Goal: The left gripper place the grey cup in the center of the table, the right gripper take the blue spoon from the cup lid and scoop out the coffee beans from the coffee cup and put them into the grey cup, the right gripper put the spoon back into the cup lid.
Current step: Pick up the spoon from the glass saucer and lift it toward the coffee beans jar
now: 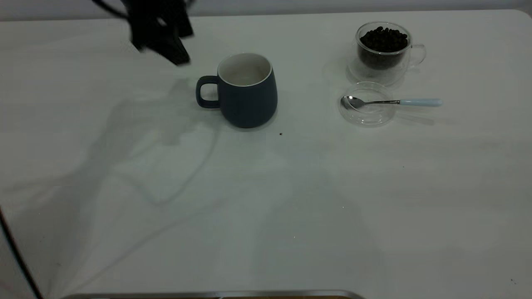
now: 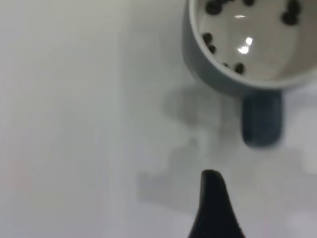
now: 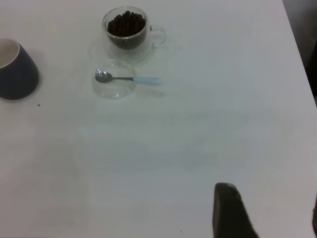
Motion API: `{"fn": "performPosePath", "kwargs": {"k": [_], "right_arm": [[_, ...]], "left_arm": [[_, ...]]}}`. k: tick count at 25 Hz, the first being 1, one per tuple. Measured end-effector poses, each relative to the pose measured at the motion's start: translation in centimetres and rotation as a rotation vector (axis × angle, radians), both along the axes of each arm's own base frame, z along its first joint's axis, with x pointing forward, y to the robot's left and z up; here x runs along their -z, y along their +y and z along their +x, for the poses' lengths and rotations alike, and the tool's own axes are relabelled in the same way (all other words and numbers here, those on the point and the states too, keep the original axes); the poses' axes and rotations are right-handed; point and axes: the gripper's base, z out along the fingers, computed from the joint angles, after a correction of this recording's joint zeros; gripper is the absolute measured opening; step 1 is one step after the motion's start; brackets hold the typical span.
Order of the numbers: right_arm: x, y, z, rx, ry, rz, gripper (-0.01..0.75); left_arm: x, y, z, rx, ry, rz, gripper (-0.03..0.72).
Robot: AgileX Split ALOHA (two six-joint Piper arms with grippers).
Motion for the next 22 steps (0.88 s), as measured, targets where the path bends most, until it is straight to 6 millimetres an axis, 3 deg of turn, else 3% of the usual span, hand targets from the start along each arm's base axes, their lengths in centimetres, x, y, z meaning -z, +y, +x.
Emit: {"fn": "performPosePath", "kwargs": {"k": [4, 6, 11, 14, 17, 22], "right_arm": [[0.0, 0.0, 0.0, 0.0, 0.0, 0.0, 0.436], [0.0, 0.0, 0.0, 0.0, 0.0, 0.0, 0.436], [0.0, 0.0, 0.0, 0.0, 0.0, 0.0, 0.436], [0.0, 0.0, 0.0, 0.0, 0.0, 0.0, 0.436], [0.0, 0.0, 0.0, 0.0, 0.0, 0.0, 0.436], [0.0, 0.0, 0.0, 0.0, 0.0, 0.0, 0.436]], "left_arm": [[-6.0, 1.0, -1.5, -0.128, 0.056, -0.024, 0.59], [-10.1, 1.6, -2.8, -0.23, 0.051, -0.044, 0.59], [-19.4, 3.9, -7.5, -0.554, 0.049, -0.077, 0.59], [-22.9, 5.5, -10.9, -0.747, 0.091, -0.037, 0.59], [-25.5, 6.9, -13.2, -0.927, 0.018, -0.072, 0.59], [-26.8, 8.8, -18.9, -1.103, -0.007, -0.13, 0.59]]}}
